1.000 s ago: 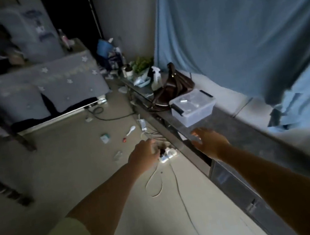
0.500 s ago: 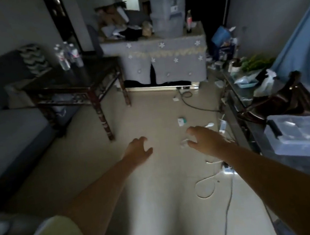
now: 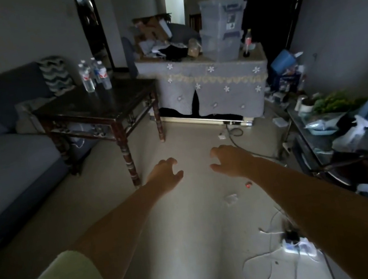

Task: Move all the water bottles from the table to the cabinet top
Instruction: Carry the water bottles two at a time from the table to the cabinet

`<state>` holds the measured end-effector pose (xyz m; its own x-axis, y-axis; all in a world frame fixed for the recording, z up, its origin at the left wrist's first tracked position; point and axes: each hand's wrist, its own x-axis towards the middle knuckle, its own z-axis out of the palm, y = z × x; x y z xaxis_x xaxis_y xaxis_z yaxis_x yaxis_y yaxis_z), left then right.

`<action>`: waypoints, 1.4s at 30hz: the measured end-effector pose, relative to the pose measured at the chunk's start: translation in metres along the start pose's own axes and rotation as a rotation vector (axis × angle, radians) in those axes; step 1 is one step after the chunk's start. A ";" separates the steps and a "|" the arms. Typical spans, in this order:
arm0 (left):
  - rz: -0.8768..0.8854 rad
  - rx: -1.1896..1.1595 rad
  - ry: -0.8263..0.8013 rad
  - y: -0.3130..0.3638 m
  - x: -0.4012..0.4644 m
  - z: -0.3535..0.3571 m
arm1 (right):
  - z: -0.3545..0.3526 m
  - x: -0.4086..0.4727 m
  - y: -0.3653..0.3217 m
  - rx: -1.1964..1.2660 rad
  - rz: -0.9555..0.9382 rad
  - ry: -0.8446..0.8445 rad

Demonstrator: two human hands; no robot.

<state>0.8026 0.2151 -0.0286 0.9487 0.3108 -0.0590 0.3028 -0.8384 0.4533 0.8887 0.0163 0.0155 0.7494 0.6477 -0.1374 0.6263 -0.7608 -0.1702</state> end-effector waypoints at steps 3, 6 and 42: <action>0.011 0.011 0.010 -0.001 0.053 -0.024 | -0.018 0.049 0.010 0.004 0.034 0.012; 0.002 0.012 0.023 -0.009 0.093 -0.036 | -0.025 0.091 0.015 0.009 0.042 0.013; -0.367 -0.070 0.126 -0.260 0.662 -0.171 | -0.076 0.816 -0.013 0.094 -0.306 -0.135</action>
<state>1.3366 0.7154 -0.0336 0.7582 0.6408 -0.1205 0.6091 -0.6300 0.4818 1.5086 0.5515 -0.0198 0.4910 0.8494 -0.1933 0.7901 -0.5277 -0.3119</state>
